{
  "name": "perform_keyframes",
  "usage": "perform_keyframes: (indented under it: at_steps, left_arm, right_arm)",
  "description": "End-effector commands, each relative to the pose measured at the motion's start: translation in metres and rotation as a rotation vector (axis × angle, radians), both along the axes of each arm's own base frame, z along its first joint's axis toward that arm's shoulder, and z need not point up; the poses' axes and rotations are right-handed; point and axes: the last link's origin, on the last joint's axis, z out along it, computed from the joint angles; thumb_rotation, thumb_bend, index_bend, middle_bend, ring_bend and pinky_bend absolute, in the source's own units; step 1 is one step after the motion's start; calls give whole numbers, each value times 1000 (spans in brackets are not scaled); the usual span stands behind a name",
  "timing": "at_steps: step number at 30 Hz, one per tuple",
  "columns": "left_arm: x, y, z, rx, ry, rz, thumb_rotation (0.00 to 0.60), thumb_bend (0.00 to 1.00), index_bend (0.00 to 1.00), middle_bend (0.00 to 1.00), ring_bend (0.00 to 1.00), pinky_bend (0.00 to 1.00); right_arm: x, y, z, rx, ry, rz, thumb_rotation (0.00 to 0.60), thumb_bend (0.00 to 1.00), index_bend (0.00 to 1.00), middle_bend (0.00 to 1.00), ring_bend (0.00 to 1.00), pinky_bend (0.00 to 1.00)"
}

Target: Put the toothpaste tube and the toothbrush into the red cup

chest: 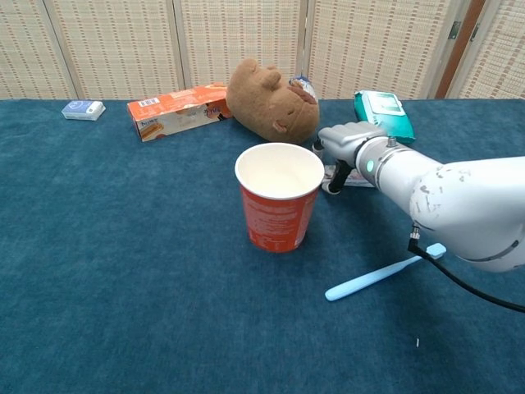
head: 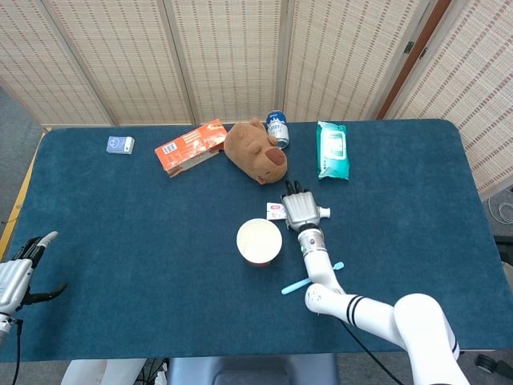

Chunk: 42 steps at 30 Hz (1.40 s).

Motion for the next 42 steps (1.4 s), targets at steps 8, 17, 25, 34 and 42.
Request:
perform_keyframes:
  at_steps: [8,17,25,34,42]
  left_arm:
    - [0,0,-1,-6,9,1,600,220,21,136,87,255]
    - [1,-1,-3,-11,17,0,600,220,21,135,87,255]
    - [2,-2,-4,-17,22,-4,600,220,21,135,87,255]
    - [2,-3,-6,-23,30,-5,600,220,21,135,87,255]
    - [2,-2,-9,-29,37,-2,600,220,21,135,88,255]
  right_arm:
    - [8,9,15,6,-79,10,600,283,601,98,0,261]
    - [19,25,34,19,-146,36,600,285,608,105,0,261]
    - [23,36,50,11,-191,53,600,286,614,110,0,261]
    - [16,41,66,-9,-243,45,600,288,621,115,0,261]
    - [13,42,78,-23,-269,46,600,290,621,116,0,261]
